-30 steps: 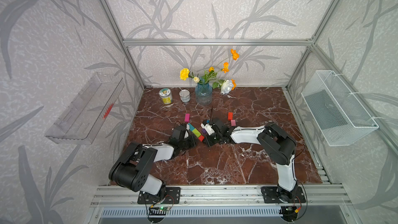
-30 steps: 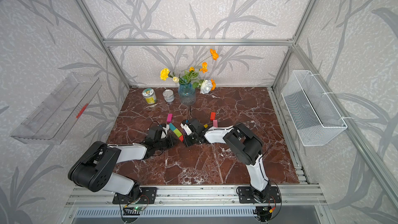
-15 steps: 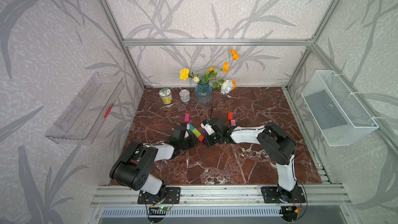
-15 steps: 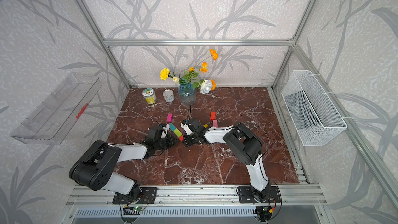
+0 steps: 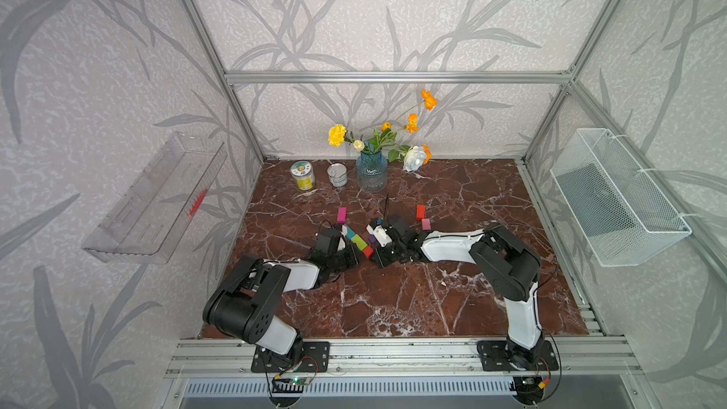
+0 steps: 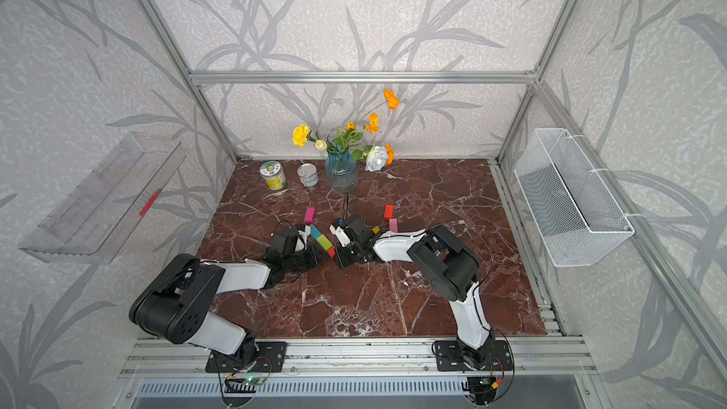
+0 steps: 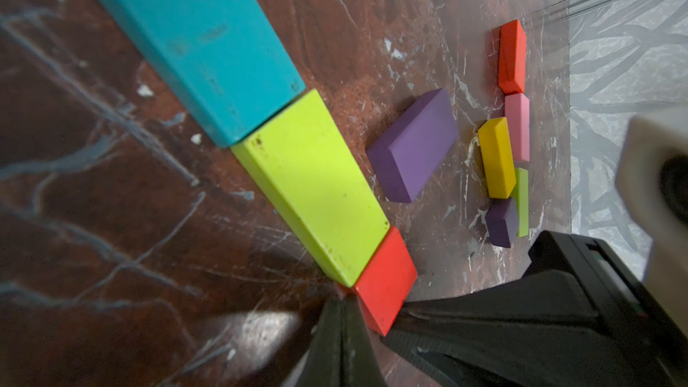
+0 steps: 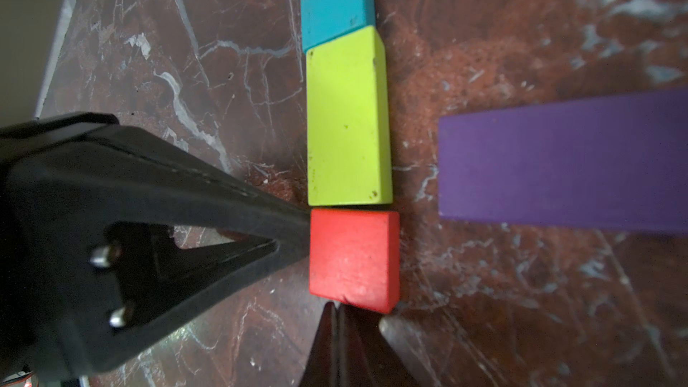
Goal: Assemble the letter v with building blocks
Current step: Assemble the building block at the center of the board.
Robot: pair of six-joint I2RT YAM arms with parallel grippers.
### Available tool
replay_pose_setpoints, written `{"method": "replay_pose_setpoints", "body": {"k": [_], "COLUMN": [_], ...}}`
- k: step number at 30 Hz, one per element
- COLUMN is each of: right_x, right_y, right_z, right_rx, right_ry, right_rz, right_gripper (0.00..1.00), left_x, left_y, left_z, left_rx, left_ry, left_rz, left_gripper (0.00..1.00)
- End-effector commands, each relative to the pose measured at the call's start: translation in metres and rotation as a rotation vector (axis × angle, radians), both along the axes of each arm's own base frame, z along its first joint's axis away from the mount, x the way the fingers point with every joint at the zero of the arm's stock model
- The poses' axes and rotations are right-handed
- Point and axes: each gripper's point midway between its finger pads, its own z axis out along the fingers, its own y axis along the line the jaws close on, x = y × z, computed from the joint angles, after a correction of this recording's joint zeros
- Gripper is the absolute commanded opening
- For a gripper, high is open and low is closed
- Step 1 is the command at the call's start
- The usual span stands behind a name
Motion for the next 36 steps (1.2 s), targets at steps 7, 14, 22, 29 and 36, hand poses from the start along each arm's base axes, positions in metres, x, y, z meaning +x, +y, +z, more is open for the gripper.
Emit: {"method": "replay_pose_setpoints", "body": {"k": [7,14,22,29,36], "right_x": [0.002,0.005,0.002,0.006,0.026], "right_y": [-0.017,-0.016,-0.014,-0.023,-0.045], "right_z": [-0.021,-0.021,-0.018,0.005,0.021], "right_rx": [-0.069,-0.066,-0.042,-0.047,-0.110], "right_ry": [0.037,0.035,0.050,-0.007,-0.070], "right_rz": [-0.023,-0.016,-0.010,-0.017,-0.060], "right_gripper": [0.00,0.00,0.00,0.00,0.01], "left_x": [-0.012,-0.012,-0.013,-0.010,0.000], "left_y": [0.009,0.009,0.010,0.009,0.023], "left_z": [-0.011,-0.012,-0.010,0.002,0.057], "left_rx": [0.052,0.055,0.059,0.051,0.120], "left_ry": [0.046,0.047,0.045,0.009,-0.157], "left_rz": [0.011,0.011,0.014,0.007,0.029], "left_gripper": [0.00,0.00,0.00,0.00,0.00]}}
